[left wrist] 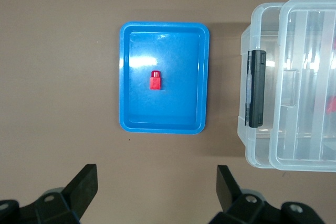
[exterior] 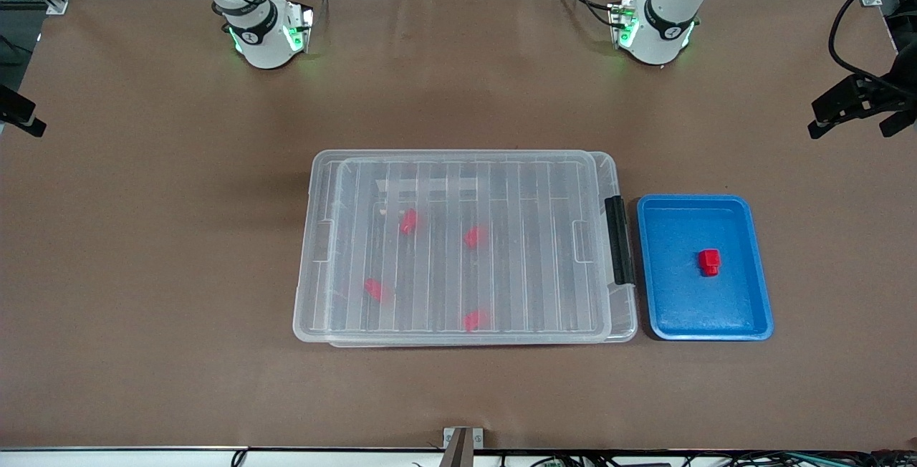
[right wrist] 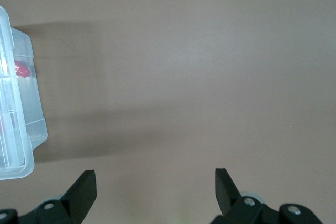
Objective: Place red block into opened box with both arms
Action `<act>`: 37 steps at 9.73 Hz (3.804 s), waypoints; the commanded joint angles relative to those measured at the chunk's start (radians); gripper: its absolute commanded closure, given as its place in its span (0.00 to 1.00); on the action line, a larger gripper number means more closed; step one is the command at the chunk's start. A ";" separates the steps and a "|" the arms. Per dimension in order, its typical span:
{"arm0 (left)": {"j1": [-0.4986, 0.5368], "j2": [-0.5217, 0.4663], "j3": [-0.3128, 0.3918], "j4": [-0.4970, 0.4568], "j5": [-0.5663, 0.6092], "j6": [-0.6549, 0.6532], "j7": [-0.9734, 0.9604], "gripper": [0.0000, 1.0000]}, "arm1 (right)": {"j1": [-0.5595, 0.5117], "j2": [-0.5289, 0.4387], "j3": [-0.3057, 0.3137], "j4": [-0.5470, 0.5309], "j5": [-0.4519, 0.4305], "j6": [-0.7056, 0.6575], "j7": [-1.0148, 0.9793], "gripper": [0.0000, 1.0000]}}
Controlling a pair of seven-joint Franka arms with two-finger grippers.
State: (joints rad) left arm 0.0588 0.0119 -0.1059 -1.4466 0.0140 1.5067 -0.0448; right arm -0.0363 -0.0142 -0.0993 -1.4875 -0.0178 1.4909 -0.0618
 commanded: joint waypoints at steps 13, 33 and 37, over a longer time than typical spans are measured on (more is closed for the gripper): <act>-0.004 0.365 -0.008 -0.074 0.011 0.262 0.005 0.00 | 0.455 0.419 0.010 -0.183 0.021 0.544 0.238 0.00; 0.053 0.621 -0.043 -0.081 0.123 0.471 -0.010 1.00 | 0.204 0.274 0.004 -0.048 -0.061 0.335 0.118 0.00; 0.053 0.477 -0.298 -0.020 0.115 0.297 -0.230 1.00 | 0.100 0.021 -0.003 -0.043 0.004 0.107 0.126 0.00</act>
State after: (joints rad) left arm 0.1104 0.4718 -0.3320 -1.4389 0.1274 1.8016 -0.1736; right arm 0.1039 0.0951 -0.1112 -1.4916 -0.0520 1.6508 0.0490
